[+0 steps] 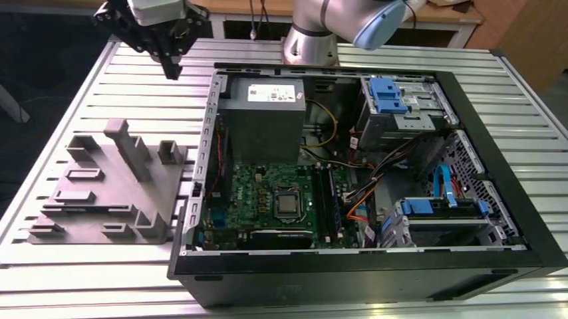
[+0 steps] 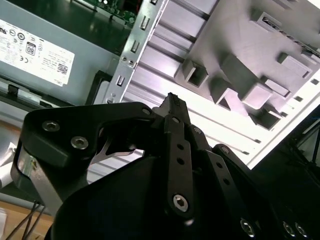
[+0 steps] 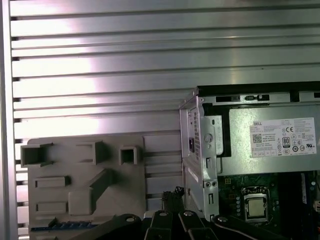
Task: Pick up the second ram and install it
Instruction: 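Reach for the second ram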
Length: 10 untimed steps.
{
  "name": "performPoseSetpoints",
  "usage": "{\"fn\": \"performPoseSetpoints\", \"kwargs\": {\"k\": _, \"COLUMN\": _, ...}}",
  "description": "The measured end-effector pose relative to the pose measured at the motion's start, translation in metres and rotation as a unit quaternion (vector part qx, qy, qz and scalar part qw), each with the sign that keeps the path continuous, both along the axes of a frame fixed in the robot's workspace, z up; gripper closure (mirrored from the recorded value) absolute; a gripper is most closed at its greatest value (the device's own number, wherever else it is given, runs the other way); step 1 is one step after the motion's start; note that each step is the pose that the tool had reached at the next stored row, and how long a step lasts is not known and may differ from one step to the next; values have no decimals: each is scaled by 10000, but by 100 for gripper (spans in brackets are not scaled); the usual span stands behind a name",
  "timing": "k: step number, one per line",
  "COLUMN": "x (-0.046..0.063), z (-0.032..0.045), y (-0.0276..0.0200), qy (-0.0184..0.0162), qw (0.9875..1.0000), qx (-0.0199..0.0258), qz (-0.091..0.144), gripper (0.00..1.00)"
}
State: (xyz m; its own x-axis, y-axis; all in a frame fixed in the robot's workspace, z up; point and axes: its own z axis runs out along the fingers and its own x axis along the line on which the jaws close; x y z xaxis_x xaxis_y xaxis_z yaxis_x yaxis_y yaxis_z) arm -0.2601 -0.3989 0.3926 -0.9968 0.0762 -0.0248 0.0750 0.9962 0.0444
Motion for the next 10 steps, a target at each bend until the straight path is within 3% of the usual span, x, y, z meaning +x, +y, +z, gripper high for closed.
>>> {"fn": "performPoseSetpoints", "kwargs": {"k": 10, "x": -176, "z": -39, "y": -7, "qy": 0, "qw": 10000, "qx": 0, "qz": 0, "gripper": 93}}
